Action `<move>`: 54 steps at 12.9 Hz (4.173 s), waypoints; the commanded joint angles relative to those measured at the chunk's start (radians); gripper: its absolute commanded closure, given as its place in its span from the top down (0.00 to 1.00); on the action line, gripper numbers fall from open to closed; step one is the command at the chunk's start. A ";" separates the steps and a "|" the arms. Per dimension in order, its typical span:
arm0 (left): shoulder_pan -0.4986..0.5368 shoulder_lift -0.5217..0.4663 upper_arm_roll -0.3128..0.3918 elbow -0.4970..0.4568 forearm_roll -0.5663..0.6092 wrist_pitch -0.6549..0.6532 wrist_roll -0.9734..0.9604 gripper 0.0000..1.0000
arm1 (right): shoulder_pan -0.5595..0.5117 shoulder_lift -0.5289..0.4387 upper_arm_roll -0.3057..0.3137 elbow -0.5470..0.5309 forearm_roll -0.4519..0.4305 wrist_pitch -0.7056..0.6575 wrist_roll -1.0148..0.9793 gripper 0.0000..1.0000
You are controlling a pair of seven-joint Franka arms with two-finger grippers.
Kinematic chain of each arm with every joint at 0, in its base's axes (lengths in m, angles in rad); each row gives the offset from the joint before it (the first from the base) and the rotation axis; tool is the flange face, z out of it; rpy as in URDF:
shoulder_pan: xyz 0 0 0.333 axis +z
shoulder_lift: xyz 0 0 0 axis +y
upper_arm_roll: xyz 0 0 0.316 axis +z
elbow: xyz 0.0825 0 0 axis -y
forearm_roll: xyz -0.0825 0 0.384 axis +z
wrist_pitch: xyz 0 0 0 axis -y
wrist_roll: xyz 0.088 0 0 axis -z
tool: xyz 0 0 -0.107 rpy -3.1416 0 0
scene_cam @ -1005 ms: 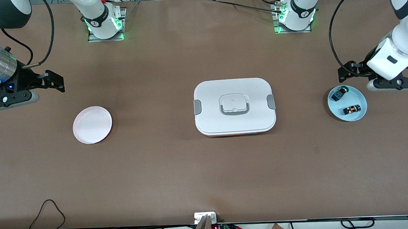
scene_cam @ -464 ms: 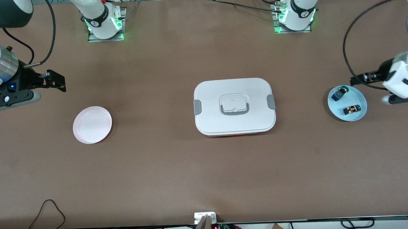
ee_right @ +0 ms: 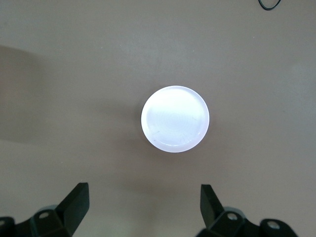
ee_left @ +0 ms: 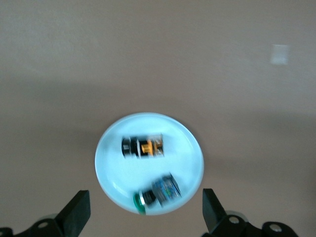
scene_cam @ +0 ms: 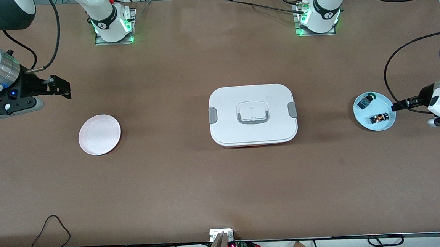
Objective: Transfer orange switch to right arm and place
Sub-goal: 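Lower the left gripper onto the orange switch in the blue dish, then close the left gripper on the orange switch, then lift the switch with the left gripper and carry it over the box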
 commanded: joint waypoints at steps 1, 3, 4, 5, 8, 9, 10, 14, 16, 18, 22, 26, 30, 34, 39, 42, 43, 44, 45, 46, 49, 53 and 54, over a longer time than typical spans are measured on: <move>0.028 -0.034 -0.010 -0.181 -0.008 0.227 0.042 1.00 | 0.001 -0.004 0.004 0.009 0.005 -0.004 0.014 1.00; 0.033 -0.013 -0.008 -0.233 -0.008 0.331 0.042 1.00 | 0.001 -0.004 0.004 0.009 0.007 -0.006 0.014 1.00; 0.034 0.009 -0.010 -0.250 -0.008 0.390 0.042 1.00 | 0.001 -0.004 0.004 0.009 0.007 -0.003 0.014 1.00; 0.034 0.047 -0.010 -0.253 -0.008 0.449 0.044 1.00 | 0.001 -0.004 0.004 0.009 0.007 -0.004 0.014 1.00; 0.037 0.127 -0.010 -0.255 -0.008 0.569 0.103 1.00 | 0.001 -0.004 0.004 0.009 0.007 -0.004 0.014 1.00; 0.056 0.135 -0.013 -0.256 -0.008 0.571 0.106 1.00 | 0.001 -0.003 0.004 0.009 0.007 -0.004 0.014 1.00; 0.063 0.139 -0.016 -0.258 -0.008 0.571 0.106 1.00 | 0.001 -0.004 0.004 0.009 0.007 -0.004 0.014 1.00; 0.076 0.187 -0.020 -0.258 -0.008 0.611 0.106 1.00 | 0.001 -0.004 0.004 0.009 0.007 -0.004 0.014 1.00; 0.076 0.192 -0.023 -0.258 -0.008 0.614 0.105 1.00 | 0.001 -0.004 0.004 0.009 0.007 -0.004 0.014 1.00; 0.076 0.195 -0.025 -0.258 -0.012 0.614 0.103 1.00 | 0.001 -0.004 0.004 0.009 0.007 -0.004 0.014 1.00; 0.076 0.196 -0.043 -0.256 -0.017 0.613 0.091 0.74 | 0.001 -0.004 0.004 0.009 0.007 -0.003 0.014 1.00; 0.074 0.193 -0.043 -0.247 -0.017 0.607 0.103 0.45 | 0.001 -0.004 0.004 0.009 0.007 -0.004 0.014 1.00; 0.071 0.120 -0.063 -0.218 -0.015 0.500 0.106 0.46 | 0.001 -0.004 0.004 0.009 0.007 -0.006 0.014 1.00; 0.071 0.092 -0.085 0.009 -0.018 0.039 0.108 0.46 | 0.001 -0.003 0.004 0.009 0.005 -0.015 0.000 1.00; 0.074 0.092 -0.141 0.168 -0.200 -0.284 0.164 0.45 | 0.056 -0.003 0.004 0.013 -0.013 -0.013 0.008 1.00; 0.074 0.093 -0.152 0.184 -0.391 -0.345 0.328 0.46 | 0.050 0.015 0.004 0.027 0.005 0.005 -0.001 1.00; 0.074 0.098 -0.164 0.184 -0.461 -0.348 0.437 0.45 | 0.054 0.034 0.004 0.030 0.004 0.025 -0.003 1.00; 0.073 0.099 -0.169 0.184 -0.526 -0.351 0.518 0.46 | 0.056 0.031 0.004 0.041 0.004 0.031 -0.001 1.00; 0.070 0.101 -0.178 0.184 -0.578 -0.355 0.592 0.46 | 0.047 0.032 0.001 0.053 0.008 0.030 -0.001 1.00; 0.071 0.104 -0.198 0.183 -0.619 -0.358 0.663 0.47 | 0.047 0.031 -0.001 0.064 0.016 0.024 -0.001 1.00; 0.068 0.135 -0.227 0.184 -0.815 -0.464 0.879 0.49 | 0.060 0.051 0.006 0.059 0.024 -0.010 -0.094 1.00; 0.062 0.173 -0.324 0.184 -1.049 -0.473 1.149 0.48 | 0.056 0.083 0.001 0.059 0.359 -0.025 -0.147 1.00; 0.061 0.188 -0.353 0.184 -1.115 -0.473 1.198 0.48 | 0.059 0.092 0.001 0.059 0.437 -0.025 -0.132 1.00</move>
